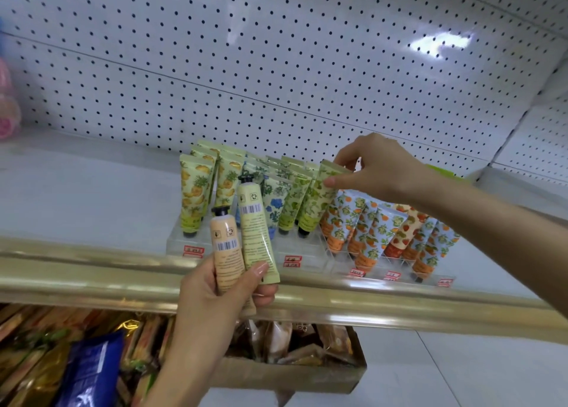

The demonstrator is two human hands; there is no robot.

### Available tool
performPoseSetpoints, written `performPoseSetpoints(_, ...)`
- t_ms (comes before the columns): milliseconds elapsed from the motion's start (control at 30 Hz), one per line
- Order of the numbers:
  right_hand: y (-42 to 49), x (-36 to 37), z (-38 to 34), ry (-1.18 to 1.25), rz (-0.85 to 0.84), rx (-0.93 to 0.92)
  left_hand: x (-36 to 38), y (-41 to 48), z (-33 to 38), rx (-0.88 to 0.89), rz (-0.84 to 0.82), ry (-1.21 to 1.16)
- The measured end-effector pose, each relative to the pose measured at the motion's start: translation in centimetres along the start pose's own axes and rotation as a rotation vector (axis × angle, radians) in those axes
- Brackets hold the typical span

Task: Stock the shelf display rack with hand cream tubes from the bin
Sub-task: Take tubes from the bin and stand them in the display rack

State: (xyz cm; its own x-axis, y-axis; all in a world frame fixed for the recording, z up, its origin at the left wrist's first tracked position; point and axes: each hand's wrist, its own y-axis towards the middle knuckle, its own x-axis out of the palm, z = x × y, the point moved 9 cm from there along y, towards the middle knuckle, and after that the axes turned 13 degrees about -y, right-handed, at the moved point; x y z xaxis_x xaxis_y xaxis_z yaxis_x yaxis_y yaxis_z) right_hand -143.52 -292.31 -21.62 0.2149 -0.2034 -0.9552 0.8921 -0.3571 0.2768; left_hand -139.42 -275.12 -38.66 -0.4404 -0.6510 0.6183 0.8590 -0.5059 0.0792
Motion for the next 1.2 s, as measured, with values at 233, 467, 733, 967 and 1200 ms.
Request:
performPoseSetpoints(233, 0.7, 2.1, -0.5, 0.096, -0.026, 0.029, 0.0, 0.2, 0.1, 0.006, -0.005, 0.003)
performPoseSetpoints(467, 1.3, 3.7, -1.2, 0.071, -0.054, 0.021, -0.1, 0.4, 0.0, 0.000, -0.012, 0.005)
performPoseSetpoints(733, 1.7, 3.6, -1.3, 0.096, -0.056, 0.040, -0.3, 0.6, 0.0, -0.002, -0.006, 0.002)
performPoseSetpoints(967, 1.4, 2.9, -1.1, 0.096, -0.061, 0.012, -0.4, 0.6, -0.3, 0.000, -0.022, -0.004)
performPoseSetpoints(1200, -1.4, -1.2, -1.0, 0.180, 0.028, -0.017, 0.2, 0.1, -0.6, -0.027, -0.077, 0.006)
